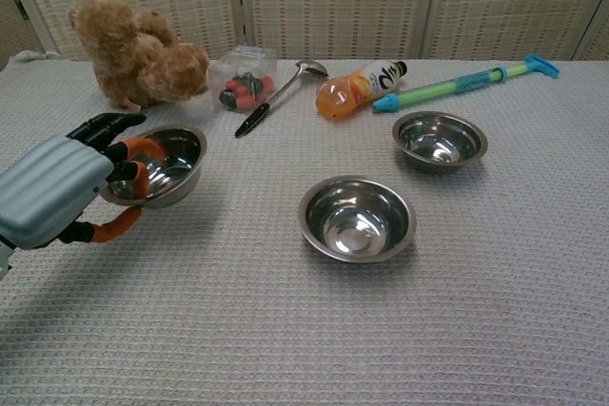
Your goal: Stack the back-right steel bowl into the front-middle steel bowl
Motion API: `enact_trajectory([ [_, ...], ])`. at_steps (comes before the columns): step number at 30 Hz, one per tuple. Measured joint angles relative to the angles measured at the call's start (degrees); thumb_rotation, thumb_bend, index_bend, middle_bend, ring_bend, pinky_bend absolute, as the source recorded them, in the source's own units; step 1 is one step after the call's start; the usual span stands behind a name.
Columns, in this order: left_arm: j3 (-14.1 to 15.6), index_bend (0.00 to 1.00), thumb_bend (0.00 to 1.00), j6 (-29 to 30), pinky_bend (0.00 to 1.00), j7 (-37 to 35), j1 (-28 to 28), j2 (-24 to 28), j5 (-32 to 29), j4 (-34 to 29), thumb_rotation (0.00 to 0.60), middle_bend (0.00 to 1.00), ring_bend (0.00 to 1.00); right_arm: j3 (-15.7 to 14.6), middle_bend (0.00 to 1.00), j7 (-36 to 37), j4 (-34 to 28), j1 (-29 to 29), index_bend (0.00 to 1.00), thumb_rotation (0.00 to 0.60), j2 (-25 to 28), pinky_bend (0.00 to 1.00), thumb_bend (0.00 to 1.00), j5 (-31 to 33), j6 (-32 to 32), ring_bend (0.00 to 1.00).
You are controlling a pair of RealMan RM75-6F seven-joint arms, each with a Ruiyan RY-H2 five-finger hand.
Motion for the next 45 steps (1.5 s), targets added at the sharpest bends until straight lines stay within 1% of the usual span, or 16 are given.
enact_trajectory([
  [4,0.4,0.75,0.42,1.9,0.08,0.7,-1.2,-0.6,1.0,-1.6,0.6,0.22,0.02,-0.1,0.0,0.8,-0.4,-0.3,0.0,0.6,0.5,0.0,0.19,-0.6,0.9,0.0],
  [10,1.3,0.73,0.42,1.2,0.08,6.4,-4.6,-1.1,3.3,-8.5,0.6,0.22,0.02,0.2,0.0,2.7,-0.9,-1.0,0.0,0.6,1.6,0.0,0.19,-0.9,2.8,0.0],
  [14,1.7,0.72,0.42,-2.1,0.08,11.8,-8.1,-1.9,4.9,-13.1,0.6,0.22,0.02,0.8,0.0,4.5,-1.4,-1.6,0.0,0.6,2.6,0.0,0.19,-0.8,4.5,0.0],
  [19,1.3,0.68,0.42,-8.2,0.08,16.0,-11.7,-3.5,5.1,-15.3,0.6,0.21,0.02,1.6,0.0,6.9,-1.9,-2.7,0.0,0.6,3.9,0.0,0.19,-0.3,6.8,0.0],
  [22,1.0,0.56,0.42,-11.7,0.08,17.9,-13.4,-4.5,4.7,-15.7,0.6,0.2,0.01,2.0,0.0,7.9,-2.0,-3.3,0.0,0.6,4.5,0.0,0.19,0.0,7.6,0.0],
  [25,0.7,0.35,0.42,-14.2,0.08,20.2,-14.6,-5.3,4.0,-15.9,0.6,0.17,0.0,2.3,0.0,8.7,-2.0,-3.6,0.0,0.6,4.9,0.0,0.19,0.3,8.1,0.0],
  [26,0.4,0.31,0.42,-14.9,0.08,20.9,-15.0,-5.6,3.6,-16.1,0.6,0.17,0.0,2.3,0.0,8.8,-2.1,-3.7,0.0,0.6,5.0,0.0,0.19,0.3,8.2,0.0],
  [27,0.2,0.25,0.42,-15.3,0.08,21.4,-15.3,-5.8,3.2,-16.2,0.6,0.16,0.0,2.3,0.0,9.1,-2.1,-3.8,0.0,0.6,5.2,0.0,0.19,0.3,8.3,0.0],
  [28,-0.1,0.2,0.42,-15.6,0.08,21.8,-15.5,-5.9,2.9,-16.4,0.6,0.16,0.0,2.3,0.0,9.3,-2.1,-3.9,0.0,0.6,5.2,0.0,0.19,0.3,8.4,0.0],
  [30,-0.6,0.07,0.42,-16.2,0.08,22.8,-15.7,-6.0,2.3,-17.0,0.6,0.14,0.0,2.3,0.0,9.6,-2.1,-4.0,0.0,0.6,5.4,0.0,0.19,0.1,8.6,0.0],
  [31,-0.7,0.03,0.42,-16.5,0.08,23.2,-15.8,-5.9,2.1,-17.4,0.6,0.14,0.0,2.3,0.0,9.7,-2.1,-4.0,0.0,0.6,5.5,0.0,0.19,0.0,8.6,0.0],
  [33,-0.9,0.0,0.42,-17.0,0.08,24.1,-15.9,-5.5,1.7,-18.8,0.6,0.12,0.0,2.2,0.0,9.7,-2.1,-4.1,0.0,0.6,5.5,0.0,0.19,-0.2,8.5,0.0],
  [37,-0.6,0.0,0.42,-17.3,0.08,26.1,-15.6,-3.5,1.3,-22.7,0.6,0.11,0.0,1.8,0.0,9.1,-2.0,-3.8,0.0,0.6,5.5,0.0,0.19,-0.7,7.6,0.0],
  [39,-0.1,0.0,0.42,-17.2,0.08,27.3,-14.7,-1.5,1.0,-25.8,0.6,0.1,0.0,1.6,0.0,8.3,-1.8,-3.5,0.0,0.6,5.2,0.0,0.19,-1.1,6.8,0.0],
  [43,1.2,0.0,0.42,-16.0,0.08,29.2,-11.9,4.8,0.1,-32.8,0.6,0.1,0.0,1.1,0.0,6.3,-1.5,-2.5,0.0,0.6,4.4,0.0,0.19,-1.6,4.4,0.0],
  [45,2.0,0.0,0.42,-14.8,0.08,29.7,-9.8,9.0,-0.7,-36.2,0.6,0.09,0.0,0.9,0.0,4.9,-1.4,-1.6,0.0,0.6,3.9,0.0,0.19,-1.6,2.4,0.0],
])
